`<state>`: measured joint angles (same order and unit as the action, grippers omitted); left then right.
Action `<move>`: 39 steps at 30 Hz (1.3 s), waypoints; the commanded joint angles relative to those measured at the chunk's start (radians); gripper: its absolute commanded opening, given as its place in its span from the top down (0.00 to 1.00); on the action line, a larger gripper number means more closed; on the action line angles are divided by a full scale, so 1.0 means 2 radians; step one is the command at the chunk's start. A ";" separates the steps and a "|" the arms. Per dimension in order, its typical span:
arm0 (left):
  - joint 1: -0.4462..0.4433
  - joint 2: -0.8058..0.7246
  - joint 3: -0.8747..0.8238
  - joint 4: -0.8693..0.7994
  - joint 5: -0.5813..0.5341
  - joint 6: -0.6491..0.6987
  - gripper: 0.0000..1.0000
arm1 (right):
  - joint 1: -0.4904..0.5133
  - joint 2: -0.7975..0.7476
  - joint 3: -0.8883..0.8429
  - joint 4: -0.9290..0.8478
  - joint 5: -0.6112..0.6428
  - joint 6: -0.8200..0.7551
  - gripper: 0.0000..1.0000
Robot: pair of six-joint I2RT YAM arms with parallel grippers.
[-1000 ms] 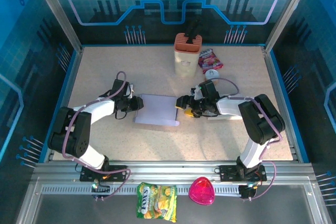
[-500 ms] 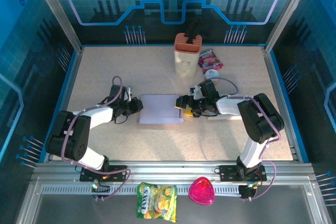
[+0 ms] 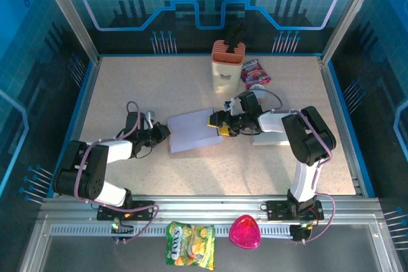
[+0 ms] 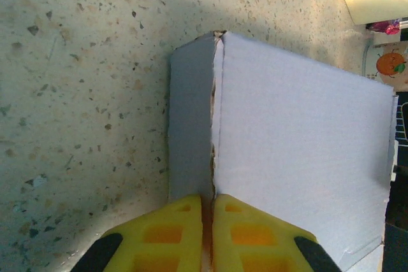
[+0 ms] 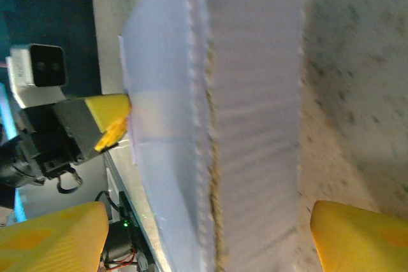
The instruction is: Fold the paper box
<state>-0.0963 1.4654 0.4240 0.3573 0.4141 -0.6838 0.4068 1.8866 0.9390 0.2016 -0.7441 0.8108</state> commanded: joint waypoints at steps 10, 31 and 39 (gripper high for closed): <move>0.017 0.021 -0.011 0.018 0.039 -0.006 0.88 | 0.017 0.034 0.023 0.146 -0.056 0.080 0.43; -0.326 -0.295 0.077 -0.267 -0.290 0.400 0.26 | -0.029 -0.081 -0.107 0.168 -0.036 0.282 0.64; -0.485 -0.188 0.135 -0.282 -0.507 0.502 0.24 | -0.058 -0.131 -0.163 0.206 -0.056 0.375 0.65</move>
<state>-1.0042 1.0309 0.6426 -0.1574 -0.3347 0.1703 0.3191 1.6718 0.6342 0.5667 -0.8146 1.4673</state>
